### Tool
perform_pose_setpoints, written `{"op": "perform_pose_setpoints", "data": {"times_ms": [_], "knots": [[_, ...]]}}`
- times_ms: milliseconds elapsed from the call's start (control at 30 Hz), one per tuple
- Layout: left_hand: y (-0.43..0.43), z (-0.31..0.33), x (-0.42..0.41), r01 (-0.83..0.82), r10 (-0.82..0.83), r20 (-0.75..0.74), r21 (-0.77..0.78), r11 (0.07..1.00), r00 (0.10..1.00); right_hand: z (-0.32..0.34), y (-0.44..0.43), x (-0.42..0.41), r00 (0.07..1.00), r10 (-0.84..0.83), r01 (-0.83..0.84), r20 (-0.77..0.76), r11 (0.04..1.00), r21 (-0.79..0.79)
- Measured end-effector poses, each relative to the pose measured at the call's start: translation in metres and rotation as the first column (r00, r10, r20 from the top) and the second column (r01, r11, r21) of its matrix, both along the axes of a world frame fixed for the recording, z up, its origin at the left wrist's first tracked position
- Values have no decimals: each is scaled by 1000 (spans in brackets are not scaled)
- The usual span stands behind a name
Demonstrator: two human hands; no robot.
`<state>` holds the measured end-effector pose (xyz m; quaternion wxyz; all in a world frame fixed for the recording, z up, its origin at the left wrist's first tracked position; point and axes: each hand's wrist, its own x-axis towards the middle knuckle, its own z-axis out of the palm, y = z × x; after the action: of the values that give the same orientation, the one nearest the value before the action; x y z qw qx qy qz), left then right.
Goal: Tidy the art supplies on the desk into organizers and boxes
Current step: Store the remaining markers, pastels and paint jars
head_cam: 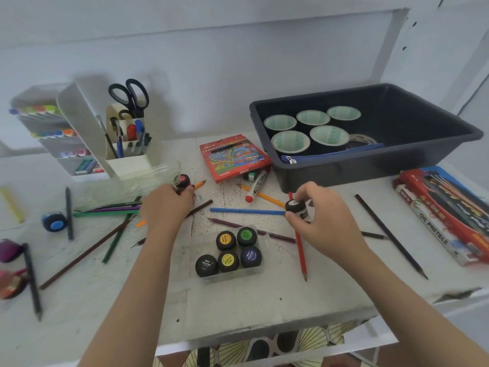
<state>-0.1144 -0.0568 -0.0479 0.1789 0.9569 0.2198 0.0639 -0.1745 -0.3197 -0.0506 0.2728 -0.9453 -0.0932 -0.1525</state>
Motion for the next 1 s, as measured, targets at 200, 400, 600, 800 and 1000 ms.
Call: {"op": "perform_pose_setpoints", "data": {"times_ms": [200,400,600,800,1000], "knots": [[3,3,-9,55,-47,56,-155,986,997,11,31,-9,986,166,-163,-8,976,146],[8,2,-35,146,-68,201,-407,902,977,12,74,-11,893,431,-361,-131,859,364],[21,2,-81,284,-131,312,-517,808,941,5,100,-4,837,516,-451,-180,838,307],[38,-5,-110,363,-213,353,-440,821,911,6,106,10,785,554,-562,-278,825,57],[42,-9,-114,379,-225,360,-445,811,905,11,117,9,738,599,-656,-311,745,-121]]}}
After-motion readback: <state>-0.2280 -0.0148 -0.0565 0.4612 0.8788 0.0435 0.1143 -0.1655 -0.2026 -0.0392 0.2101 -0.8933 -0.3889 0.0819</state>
